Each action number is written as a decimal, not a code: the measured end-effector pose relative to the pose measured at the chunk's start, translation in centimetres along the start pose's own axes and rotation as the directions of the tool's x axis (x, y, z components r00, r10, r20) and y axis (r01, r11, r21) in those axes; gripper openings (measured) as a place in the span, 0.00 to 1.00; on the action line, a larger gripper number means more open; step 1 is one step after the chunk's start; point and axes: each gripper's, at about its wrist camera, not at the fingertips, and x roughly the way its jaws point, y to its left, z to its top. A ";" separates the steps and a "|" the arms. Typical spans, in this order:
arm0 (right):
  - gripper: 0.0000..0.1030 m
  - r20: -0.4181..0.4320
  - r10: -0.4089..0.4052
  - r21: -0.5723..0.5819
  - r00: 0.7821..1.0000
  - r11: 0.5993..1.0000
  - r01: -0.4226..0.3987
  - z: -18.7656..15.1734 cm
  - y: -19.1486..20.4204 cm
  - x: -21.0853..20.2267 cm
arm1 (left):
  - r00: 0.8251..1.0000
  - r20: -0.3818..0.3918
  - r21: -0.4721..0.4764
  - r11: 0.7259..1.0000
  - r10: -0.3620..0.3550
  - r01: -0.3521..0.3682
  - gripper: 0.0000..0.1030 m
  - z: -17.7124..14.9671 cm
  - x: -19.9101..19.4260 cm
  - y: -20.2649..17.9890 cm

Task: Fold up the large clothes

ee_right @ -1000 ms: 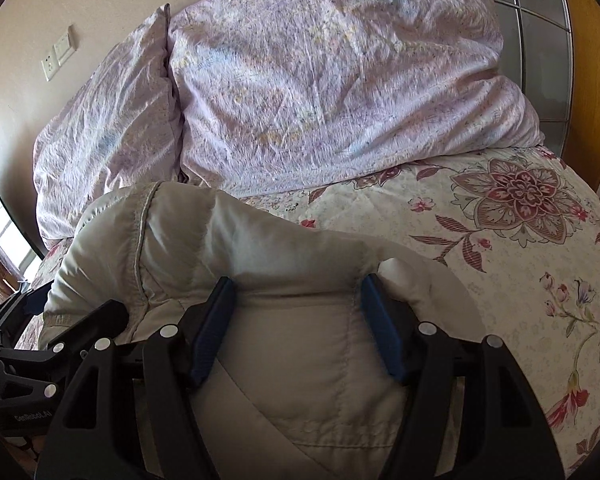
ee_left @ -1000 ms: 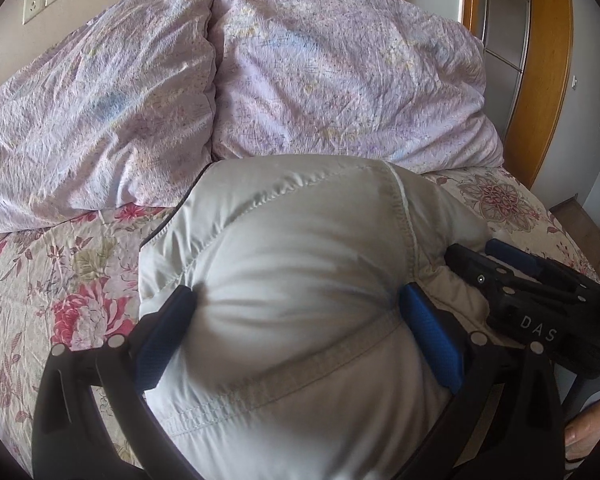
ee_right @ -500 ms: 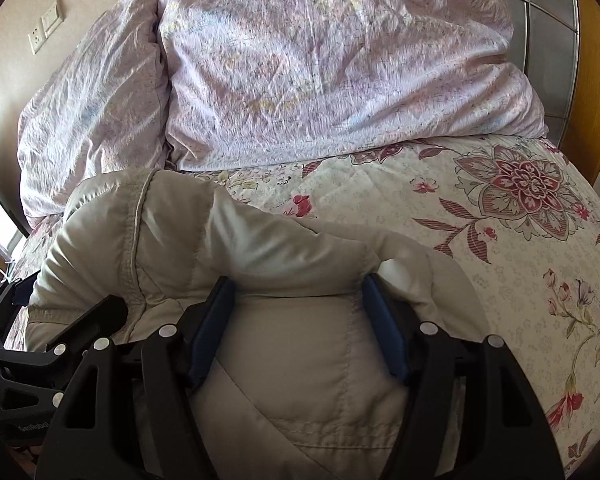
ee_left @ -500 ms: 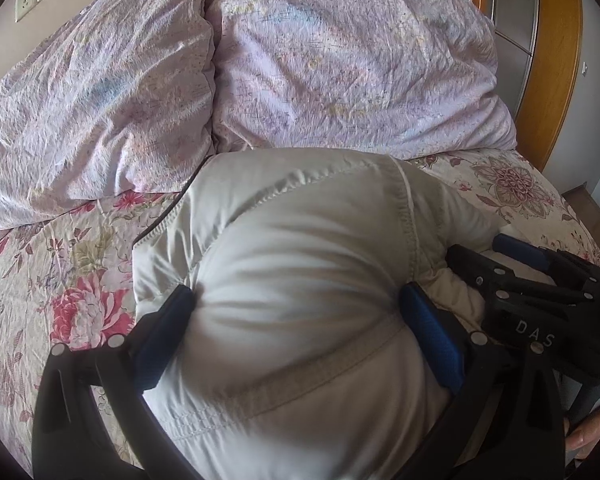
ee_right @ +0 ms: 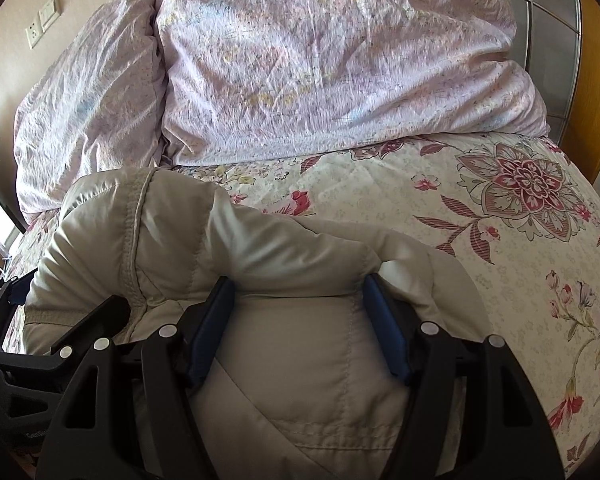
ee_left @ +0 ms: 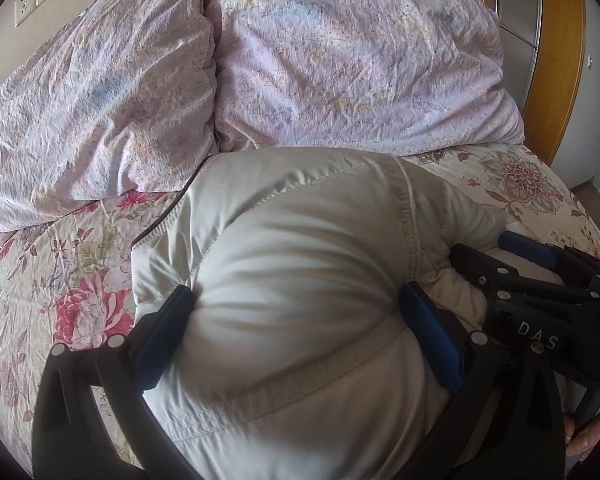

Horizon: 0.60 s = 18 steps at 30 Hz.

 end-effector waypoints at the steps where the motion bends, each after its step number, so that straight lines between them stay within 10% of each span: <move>1: 0.66 0.005 -0.001 0.001 1.000 1.000 0.001 0.0 0.0 0.0 | 1.000 0.004 -0.004 1.000 -0.002 0.002 0.98 0.0 0.0 0.0; 18: 0.66 0.089 0.006 -0.027 0.996 1.000 -0.004 -3.4 -0.5 -6.1 | 0.988 0.143 0.080 0.994 0.061 -0.073 0.98 -2.1 -6.2 0.1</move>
